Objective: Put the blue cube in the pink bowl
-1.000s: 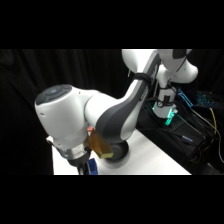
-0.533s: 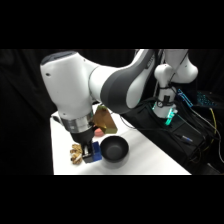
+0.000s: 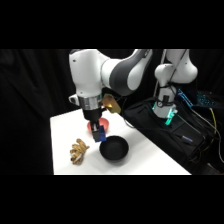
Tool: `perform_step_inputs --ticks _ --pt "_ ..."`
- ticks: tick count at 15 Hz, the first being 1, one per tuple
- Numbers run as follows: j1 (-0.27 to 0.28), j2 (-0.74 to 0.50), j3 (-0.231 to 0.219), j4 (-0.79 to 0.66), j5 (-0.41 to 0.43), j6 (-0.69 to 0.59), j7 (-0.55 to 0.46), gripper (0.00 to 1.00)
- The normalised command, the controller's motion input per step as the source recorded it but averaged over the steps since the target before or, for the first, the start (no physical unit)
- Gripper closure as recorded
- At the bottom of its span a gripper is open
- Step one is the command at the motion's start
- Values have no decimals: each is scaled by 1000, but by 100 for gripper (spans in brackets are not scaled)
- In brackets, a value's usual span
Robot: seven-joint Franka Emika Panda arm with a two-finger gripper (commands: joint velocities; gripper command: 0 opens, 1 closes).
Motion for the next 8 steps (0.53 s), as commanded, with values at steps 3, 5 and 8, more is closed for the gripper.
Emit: perform_step_inputs --ticks 3,5,8 --pt "-218 -468 -6 -598 23 352 -226 67" --pt "-194 -372 -44 -469 16 296 -189 67" --pt "-190 -272 -44 -340 82 256 -221 67"
